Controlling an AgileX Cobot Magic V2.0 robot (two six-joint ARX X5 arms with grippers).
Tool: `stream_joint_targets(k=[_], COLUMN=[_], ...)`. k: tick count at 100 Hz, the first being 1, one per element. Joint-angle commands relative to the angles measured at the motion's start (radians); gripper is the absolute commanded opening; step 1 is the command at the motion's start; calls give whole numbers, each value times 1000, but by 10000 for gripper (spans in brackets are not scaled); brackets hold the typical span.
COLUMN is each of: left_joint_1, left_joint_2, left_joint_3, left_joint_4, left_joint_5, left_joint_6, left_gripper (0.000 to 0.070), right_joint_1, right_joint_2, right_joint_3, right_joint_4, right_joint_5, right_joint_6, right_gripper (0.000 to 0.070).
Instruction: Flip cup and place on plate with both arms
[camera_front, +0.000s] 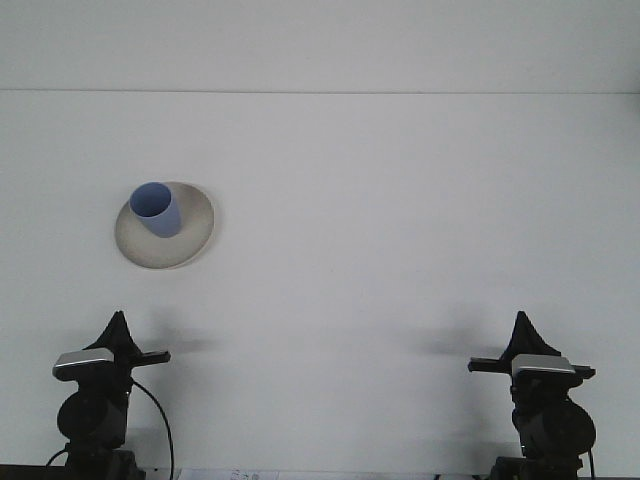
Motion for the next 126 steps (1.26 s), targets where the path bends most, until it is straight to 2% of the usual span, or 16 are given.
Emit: stream_joint_targets(k=[1, 23, 126], left_joint_1=[0, 0, 0], left_joint_2=[-2, -2, -2], left_joint_3=[-19, -19, -19], left_joint_4=[11, 11, 12], left_joint_5=[-2, -2, -2], left_joint_6=[-5, -5, -5], left_gripper=[15, 15, 15], right_joint_1=[-11, -20, -20], right_joint_2=[-15, -14, -14], right_joint_3=[-18, -82, -82], right_joint_4=[18, 22, 18], right_joint_5=[-7, -7, -7], right_joint_6=[-4, -4, -5], right_gripper=[1, 0, 0])
